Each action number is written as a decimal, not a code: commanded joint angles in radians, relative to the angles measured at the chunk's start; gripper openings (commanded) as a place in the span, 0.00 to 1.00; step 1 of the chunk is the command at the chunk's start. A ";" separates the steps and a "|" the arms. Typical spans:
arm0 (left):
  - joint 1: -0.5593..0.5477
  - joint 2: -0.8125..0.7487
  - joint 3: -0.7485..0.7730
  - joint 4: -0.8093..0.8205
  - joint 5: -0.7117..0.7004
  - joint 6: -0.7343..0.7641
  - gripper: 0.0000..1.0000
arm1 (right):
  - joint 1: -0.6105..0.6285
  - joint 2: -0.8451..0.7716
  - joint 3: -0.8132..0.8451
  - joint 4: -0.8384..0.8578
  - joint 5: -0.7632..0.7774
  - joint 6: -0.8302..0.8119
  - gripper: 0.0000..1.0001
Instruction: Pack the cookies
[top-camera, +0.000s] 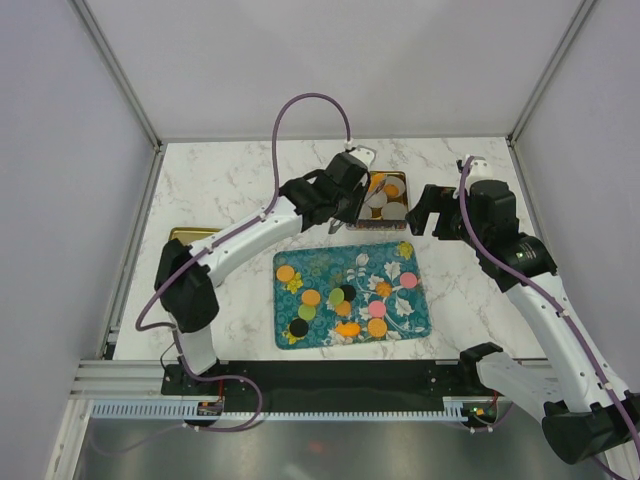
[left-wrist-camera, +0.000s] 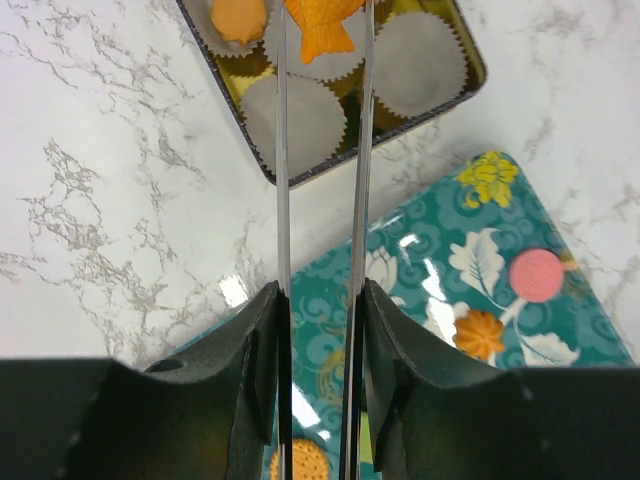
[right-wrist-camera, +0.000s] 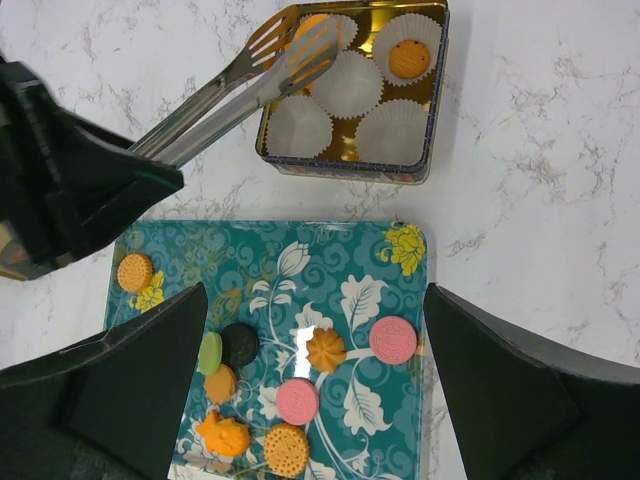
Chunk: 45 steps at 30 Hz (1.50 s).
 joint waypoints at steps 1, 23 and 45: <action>0.028 0.086 0.082 0.021 -0.007 0.076 0.36 | -0.003 -0.012 0.043 -0.004 -0.003 0.004 0.98; 0.059 0.261 0.188 0.024 0.002 0.098 0.48 | -0.003 -0.020 0.040 -0.022 -0.010 -0.005 0.98; -0.004 -0.019 0.058 0.021 0.050 0.075 0.52 | -0.003 -0.020 0.052 -0.028 0.002 -0.007 0.98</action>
